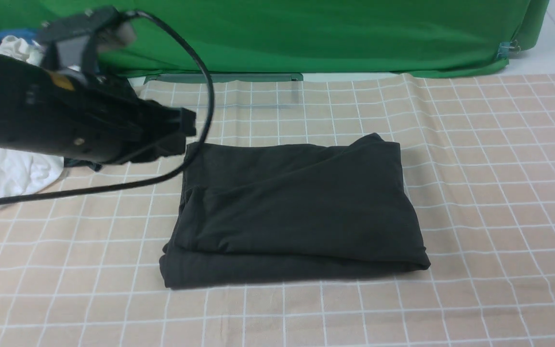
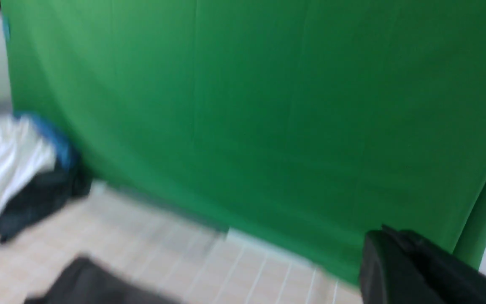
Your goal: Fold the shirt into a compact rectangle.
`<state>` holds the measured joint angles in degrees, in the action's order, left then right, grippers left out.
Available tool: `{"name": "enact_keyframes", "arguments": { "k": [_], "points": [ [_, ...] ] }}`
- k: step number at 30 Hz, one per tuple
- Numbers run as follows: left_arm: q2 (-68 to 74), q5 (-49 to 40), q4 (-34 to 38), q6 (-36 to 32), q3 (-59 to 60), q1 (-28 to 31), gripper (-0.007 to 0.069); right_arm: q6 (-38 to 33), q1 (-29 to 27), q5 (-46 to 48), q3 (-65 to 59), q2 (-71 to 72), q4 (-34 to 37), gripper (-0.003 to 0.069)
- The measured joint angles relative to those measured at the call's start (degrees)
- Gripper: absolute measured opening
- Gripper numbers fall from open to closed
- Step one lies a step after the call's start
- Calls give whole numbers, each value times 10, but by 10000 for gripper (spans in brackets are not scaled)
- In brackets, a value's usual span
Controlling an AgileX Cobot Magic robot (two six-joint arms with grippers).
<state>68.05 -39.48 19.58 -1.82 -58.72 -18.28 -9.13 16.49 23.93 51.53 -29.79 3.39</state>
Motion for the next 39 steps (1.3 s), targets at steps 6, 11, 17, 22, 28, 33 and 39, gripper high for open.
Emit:
{"name": "enact_keyframes", "arguments": {
  "k": [6, 11, 17, 22, 28, 33, 39],
  "points": [
    [-176, 16, -21, -2, 72, 0, 19, 5, 0, -182, -143, 123, 0, 38],
    [-313, 54, -58, -2, 176, 0, 19, 7, 0, -272, -207, 173, 0, 43],
    [-412, 119, -84, -1, 274, 0, 19, 12, 0, -284, -213, 177, 0, 87],
    [-449, 129, -100, 0, 302, 0, 19, 12, 0, -284, -215, 178, 0, 125],
    [-449, 133, -101, 0, 303, 0, 20, 13, 0, -284, -216, 178, 0, 142],
    [-449, 134, -101, 0, 304, 0, 20, 14, 0, -284, -216, 178, 0, 144],
    [-449, 142, -113, -8, 305, 0, 20, 14, 0, -284, -216, 178, 0, 144]
  ]
}}
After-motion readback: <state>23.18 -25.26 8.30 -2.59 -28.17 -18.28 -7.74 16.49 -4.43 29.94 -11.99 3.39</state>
